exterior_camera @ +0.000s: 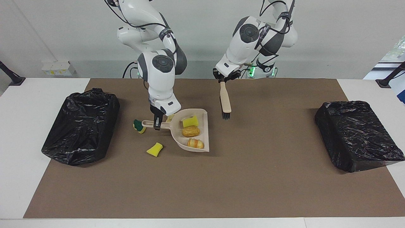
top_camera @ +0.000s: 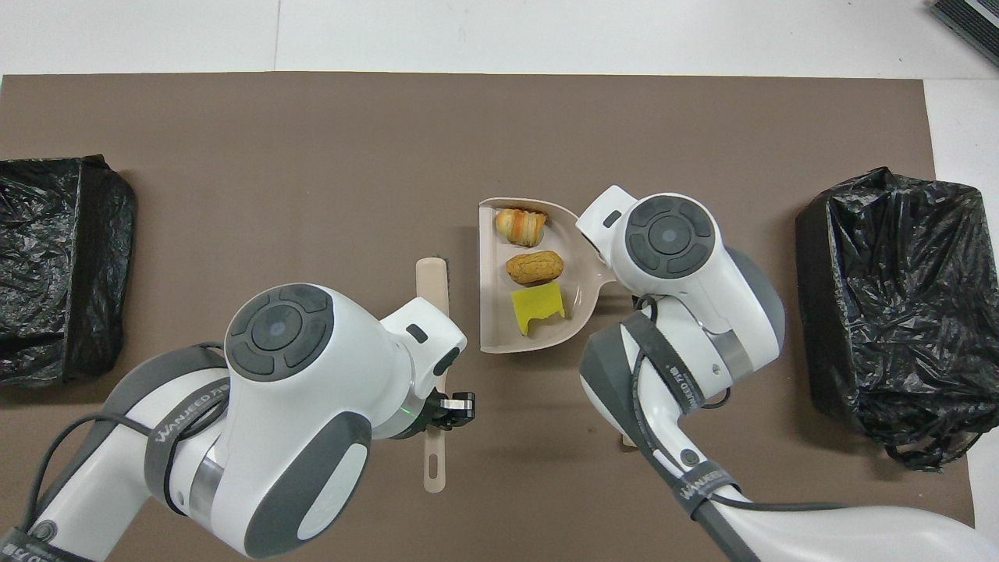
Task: Sweep and dump trash in bin
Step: 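Carry the loaded dustpan with the right gripper to the nearby black bag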
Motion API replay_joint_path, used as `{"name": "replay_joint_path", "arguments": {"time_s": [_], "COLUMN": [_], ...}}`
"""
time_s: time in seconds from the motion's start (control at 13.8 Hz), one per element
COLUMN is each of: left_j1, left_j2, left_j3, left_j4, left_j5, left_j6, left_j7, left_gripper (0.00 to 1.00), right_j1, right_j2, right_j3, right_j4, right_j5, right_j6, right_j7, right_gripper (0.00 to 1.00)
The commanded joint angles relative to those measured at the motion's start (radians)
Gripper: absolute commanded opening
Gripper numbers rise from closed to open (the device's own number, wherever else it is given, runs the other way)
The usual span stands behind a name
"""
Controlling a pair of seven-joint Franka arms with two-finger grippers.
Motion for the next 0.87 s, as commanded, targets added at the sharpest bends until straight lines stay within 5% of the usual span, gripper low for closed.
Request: {"name": "replay_joint_path", "arguments": {"time_s": [0.0, 0.58, 0.8], "left_j1": [-0.116, -0.402, -0.420], "left_j2": [-0.051, -0.078, -0.070], "left_j3": [-0.006, -0.012, -0.012], "left_j4": [-0.111, -0.318, -0.346], "left_j5": [0.021, -0.044, -0.044], "left_j6": [0.052, 0.303, 0.357], "left_j7": [-0.124, -0.319, -0.389], "left_gripper": [0.00, 0.00, 0.00], "right_j1": [-0.085, -0.410, -0.549], "right_j2": [-0.022, -0.076, -0.097], "right_j3": [0.008, -0.005, -0.004], "right_j4": [0.034, 0.048, 0.017], "right_j5": [0.029, 0.003, -0.064], "right_j6": [-0.042, -0.118, -0.102], "right_j7": [-0.112, -0.408, -0.445], "right_gripper": [0.00, 0.00, 0.00]}}
